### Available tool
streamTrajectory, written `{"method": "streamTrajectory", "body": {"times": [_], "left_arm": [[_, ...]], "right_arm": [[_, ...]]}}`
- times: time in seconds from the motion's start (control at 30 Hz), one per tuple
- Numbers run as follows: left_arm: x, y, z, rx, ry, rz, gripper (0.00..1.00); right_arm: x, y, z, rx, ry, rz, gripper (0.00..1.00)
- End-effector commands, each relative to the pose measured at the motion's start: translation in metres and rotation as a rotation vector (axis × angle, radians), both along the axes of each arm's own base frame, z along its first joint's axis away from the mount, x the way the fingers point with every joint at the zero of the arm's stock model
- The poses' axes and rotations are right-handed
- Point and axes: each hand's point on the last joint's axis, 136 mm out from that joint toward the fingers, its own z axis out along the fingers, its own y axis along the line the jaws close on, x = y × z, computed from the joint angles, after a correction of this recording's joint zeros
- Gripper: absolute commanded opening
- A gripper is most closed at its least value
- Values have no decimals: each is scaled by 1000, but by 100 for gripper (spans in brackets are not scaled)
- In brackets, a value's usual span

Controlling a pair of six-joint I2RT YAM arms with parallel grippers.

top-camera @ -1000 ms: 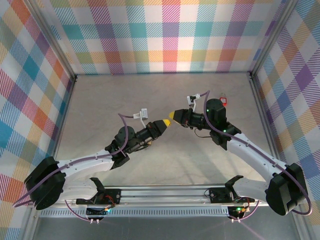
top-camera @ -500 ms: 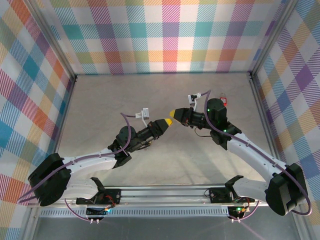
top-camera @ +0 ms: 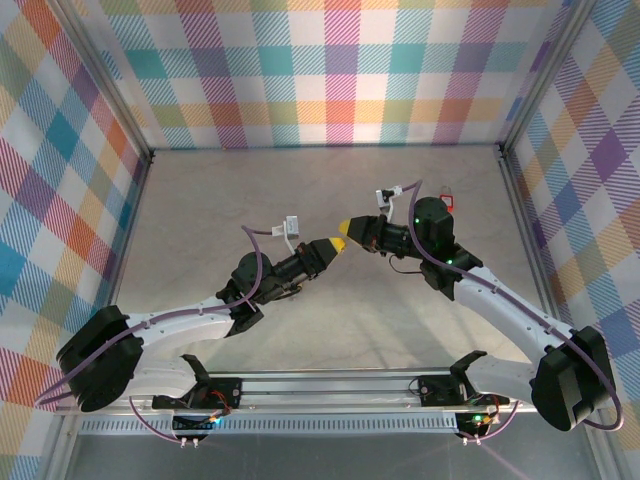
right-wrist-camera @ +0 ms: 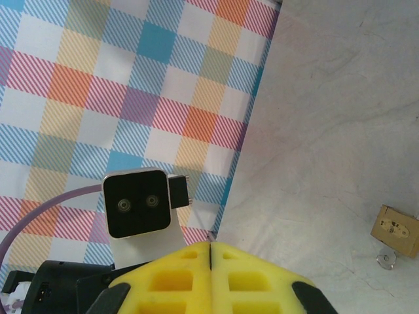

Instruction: Unlock with the key

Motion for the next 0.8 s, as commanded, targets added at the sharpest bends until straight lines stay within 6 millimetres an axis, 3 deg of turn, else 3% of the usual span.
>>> {"method": "streamTrajectory", "body": {"times": [0.0, 0.27, 0.37, 0.43, 0.53, 0.6, 0.7, 0.77], "left_arm": [[-21, -15, 15, -39, -49, -108, 1], [-22, -11, 8, 59, -62, -93, 0], [-25, -8, 5, 132, -90, -93, 0], [-29, -7, 2, 189, -120, -108, 0], [-34, -4, -5, 285, -154, -125, 0], [-34, -1, -9, 334, -167, -122, 0], [-32, 3, -16, 406, -172, -110, 0], [-29, 6, -18, 423, -173, -89, 0]], "right_arm": [[-6, 7, -6, -2, -5, 32, 0], [-10, 0, -12, -54, -9, 15, 2], [-9, -16, -23, -145, 0, -39, 26], [-7, -35, -25, -195, 13, -78, 52], [1, -70, -28, -300, 15, -163, 75], [10, -97, -29, -414, 2, -234, 78], [26, -147, -42, -704, -17, -372, 90], [40, -177, -54, -852, -14, -413, 93]]}}
